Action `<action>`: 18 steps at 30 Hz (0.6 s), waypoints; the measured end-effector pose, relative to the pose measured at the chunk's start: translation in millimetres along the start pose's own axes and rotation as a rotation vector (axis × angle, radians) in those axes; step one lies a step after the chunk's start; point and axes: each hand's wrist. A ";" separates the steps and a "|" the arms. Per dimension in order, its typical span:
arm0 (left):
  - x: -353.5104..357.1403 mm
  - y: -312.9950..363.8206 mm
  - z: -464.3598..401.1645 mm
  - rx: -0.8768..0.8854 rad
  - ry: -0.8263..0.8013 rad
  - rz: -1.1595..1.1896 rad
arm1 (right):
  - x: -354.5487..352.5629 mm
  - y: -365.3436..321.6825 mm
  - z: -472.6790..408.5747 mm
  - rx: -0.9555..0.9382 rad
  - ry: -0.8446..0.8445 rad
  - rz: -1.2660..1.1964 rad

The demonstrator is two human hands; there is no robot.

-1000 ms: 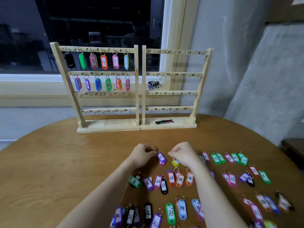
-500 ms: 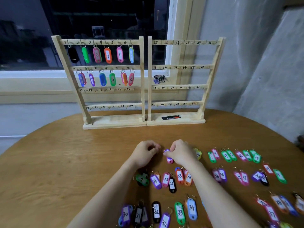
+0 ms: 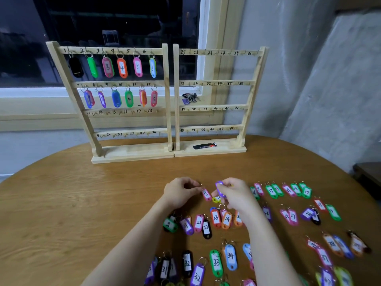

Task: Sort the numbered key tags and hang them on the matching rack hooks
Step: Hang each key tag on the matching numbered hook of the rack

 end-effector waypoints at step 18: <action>11.9 20.0 -4.4 -0.163 0.139 -0.117 | 3.3 7.9 35.6 -0.023 -0.154 -0.315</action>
Point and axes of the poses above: each hand's wrist, its own z-axis away from the middle knuckle, its own x-axis out of the palm, y = z × x, and after that the axes turned 7 degrees about -y, right-handed
